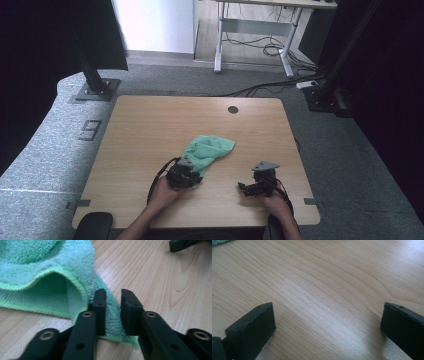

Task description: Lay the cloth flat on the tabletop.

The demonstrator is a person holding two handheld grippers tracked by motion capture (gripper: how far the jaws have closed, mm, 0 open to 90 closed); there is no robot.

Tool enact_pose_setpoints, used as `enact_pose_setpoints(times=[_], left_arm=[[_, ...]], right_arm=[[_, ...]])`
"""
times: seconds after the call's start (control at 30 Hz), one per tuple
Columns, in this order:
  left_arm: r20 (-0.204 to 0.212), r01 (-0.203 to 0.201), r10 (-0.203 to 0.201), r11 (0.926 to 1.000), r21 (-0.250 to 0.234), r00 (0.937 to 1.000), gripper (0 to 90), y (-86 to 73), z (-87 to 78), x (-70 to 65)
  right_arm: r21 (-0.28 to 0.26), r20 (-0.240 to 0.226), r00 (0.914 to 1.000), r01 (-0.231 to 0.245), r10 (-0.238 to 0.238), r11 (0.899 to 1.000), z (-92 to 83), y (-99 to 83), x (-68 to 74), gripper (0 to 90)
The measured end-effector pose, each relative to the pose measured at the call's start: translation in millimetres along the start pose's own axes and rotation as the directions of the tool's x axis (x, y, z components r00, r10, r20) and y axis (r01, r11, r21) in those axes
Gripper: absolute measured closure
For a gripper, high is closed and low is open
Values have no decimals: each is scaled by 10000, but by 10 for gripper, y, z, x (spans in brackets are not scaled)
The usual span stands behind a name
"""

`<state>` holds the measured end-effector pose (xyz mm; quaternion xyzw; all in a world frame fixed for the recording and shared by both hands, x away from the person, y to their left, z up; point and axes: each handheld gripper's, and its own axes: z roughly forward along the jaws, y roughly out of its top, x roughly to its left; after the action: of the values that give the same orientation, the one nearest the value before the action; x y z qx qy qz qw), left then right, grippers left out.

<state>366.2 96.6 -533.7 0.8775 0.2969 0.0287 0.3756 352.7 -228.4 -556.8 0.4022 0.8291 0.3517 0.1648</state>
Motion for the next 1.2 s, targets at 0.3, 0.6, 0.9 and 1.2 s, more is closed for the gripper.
enact_pose_setpoints(times=[0.3, 0.6, 0.9, 1.2], left_arm=[[57, -212, 217, 9974, -685, 9997, 522, 296, -251, 17], [-593, -261, 217, 9969, -745, 9980, 478, 649, -256, 255], [-729, -649, 610, 9965, -522, 9955, 479, 912, -93, 293], [-757, -937, 924, 9955, -131, 9928, 499, 1080, 204, 329]], right_arm=[[0, 2, 10000, 8, -8, 10000, 0, 0, -1, 0], [3, 1, 10000, 4, -4, 10000, 0, 0, -1, 0], [-8, -1, 10000, 14, -14, 10000, 1, 0, -1, 0], [-11, 0, 10000, 16, -16, 10000, 0, 0, -2, 0]])
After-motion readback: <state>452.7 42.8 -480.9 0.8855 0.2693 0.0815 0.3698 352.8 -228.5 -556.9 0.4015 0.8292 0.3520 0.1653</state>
